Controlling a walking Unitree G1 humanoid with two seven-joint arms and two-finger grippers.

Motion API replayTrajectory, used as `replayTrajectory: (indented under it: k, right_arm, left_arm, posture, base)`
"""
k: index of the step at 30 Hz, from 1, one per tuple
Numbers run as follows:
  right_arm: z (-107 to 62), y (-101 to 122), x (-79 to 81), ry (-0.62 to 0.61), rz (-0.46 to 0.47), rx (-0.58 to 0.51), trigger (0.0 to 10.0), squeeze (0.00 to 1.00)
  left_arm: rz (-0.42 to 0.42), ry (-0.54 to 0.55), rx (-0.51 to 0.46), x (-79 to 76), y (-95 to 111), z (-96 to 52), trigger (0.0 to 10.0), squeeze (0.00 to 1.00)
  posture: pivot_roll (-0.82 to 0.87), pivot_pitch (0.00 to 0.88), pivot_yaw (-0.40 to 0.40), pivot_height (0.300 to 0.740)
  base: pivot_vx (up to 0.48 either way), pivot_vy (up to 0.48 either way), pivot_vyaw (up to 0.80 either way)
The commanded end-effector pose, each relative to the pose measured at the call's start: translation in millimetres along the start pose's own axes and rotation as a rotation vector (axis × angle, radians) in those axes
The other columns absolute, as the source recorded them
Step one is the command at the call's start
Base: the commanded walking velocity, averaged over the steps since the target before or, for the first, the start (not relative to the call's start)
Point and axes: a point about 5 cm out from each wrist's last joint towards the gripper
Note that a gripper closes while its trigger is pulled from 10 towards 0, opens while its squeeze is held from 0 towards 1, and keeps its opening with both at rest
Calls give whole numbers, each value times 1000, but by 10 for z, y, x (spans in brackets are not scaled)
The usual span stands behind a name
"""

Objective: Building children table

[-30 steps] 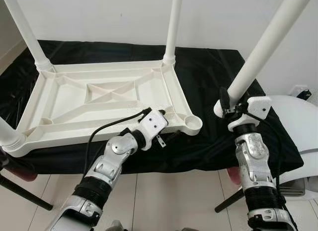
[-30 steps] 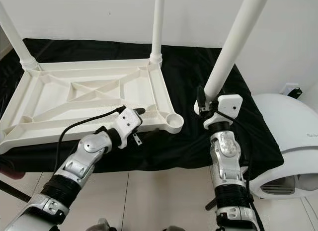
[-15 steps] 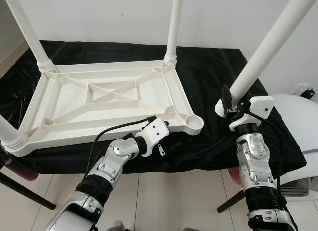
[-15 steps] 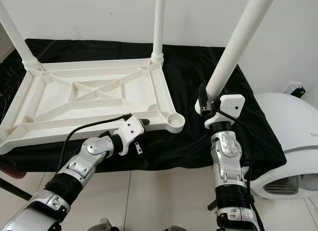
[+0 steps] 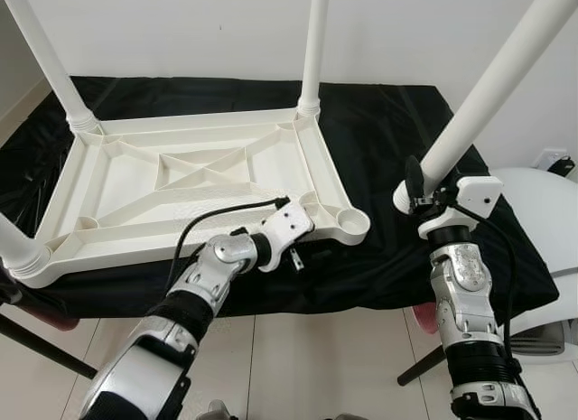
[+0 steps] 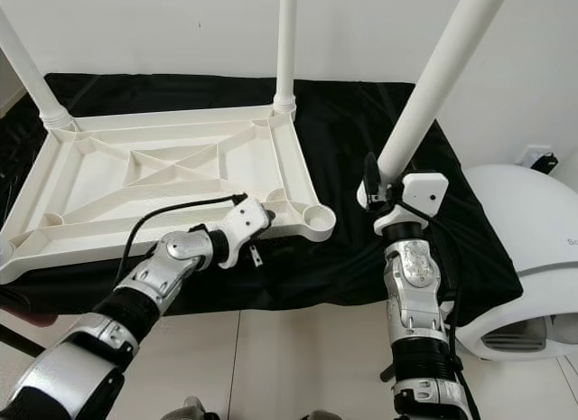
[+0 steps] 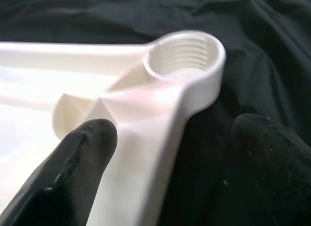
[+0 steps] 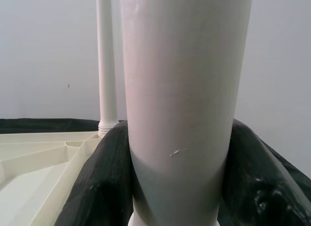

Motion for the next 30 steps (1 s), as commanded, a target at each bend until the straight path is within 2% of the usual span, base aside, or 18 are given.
replayTrajectory:
  k: [1, 8, 9, 11, 12, 13, 14, 18, 28, 29, 30]
  right_arm:
    - [37, 60, 7, -1, 6, -32, 10000, 0]
    - [43, 73, -2, -5, 1, -37, 10000, 0]
    - [43, 74, -2, -6, 1, -37, 10000, 0]
    - [43, 74, -3, -8, 0, -38, 10000, 0]
    - [44, 73, -2, -9, 1, -38, 10000, 0]
    - [46, 73, -2, -10, 2, -38, 10000, 0]
    - [51, 73, -2, -10, 2, -39, 10000, 0]
    - [55, 74, -1, -10, 1, -39, 10000, 0]
    - [81, 72, 10, 1, 2, -39, 10000, 0]
    - [89, 72, 13, 6, 1, -40, 10000, 0]
    - [89, 72, 13, 6, 1, -40, 10000, 0]
  left_arm:
    - [-35, 3, 51, 30, -80, -10, 10000, 0]
    - [-58, -34, 117, 29, -175, -26, 10000, 0]
    - [-55, -50, 128, 24, -195, -30, 8314, 0]
    - [-55, -61, 133, 20, -208, -34, 8471, 0]
    - [-67, -74, 136, 16, -221, -35, 9216, 0]
    - [-74, -86, 133, 15, -226, -38, 3412, 0]
    - [-84, -102, 120, 14, -223, -48, 0, 0]
    - [-89, -111, 109, 15, -217, -55, 0, 0]
    - [-81, -227, 73, -55, -202, -104, 0, 0]
    - [-64, -267, 68, -82, -199, -120, 9569, 0]
    - [-64, -267, 68, -82, -199, -120, 9569, 0]
  posture:
    - [-66, 0, 38, 740]
    - [-68, 0, 42, 740]
    - [-68, 0, 42, 740]
    - [-68, 0, 42, 740]
    - [-68, 0, 42, 740]
    - [-67, 0, 43, 740]
    - [-66, 0, 41, 740]
    - [-66, 0, 41, 740]
    - [-59, 0, 37, 740]
    - [-59, 0, 37, 740]
    - [-59, 0, 37, 740]
  base:
    - [0, 0, 0]
    - [0, 0, 0]
    - [0, 0, 0]
    - [0, 0, 0]
    - [0, 0, 0]
    - [0, 0, 0]
    - [0, 0, 0]
    - [0, 0, 0]
    - [0, 0, 0]
    - [0, 0, 0]
    - [0, 0, 0]
Point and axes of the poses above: a point about 5 cm out from each wrist's last joint towards the gripper, its own z axis pointing out of the wrist towards the gripper, its own y axis along the axis of the wrist's last joint, x = y × z, and after that the axes turned 3 degrees about z, right-handed
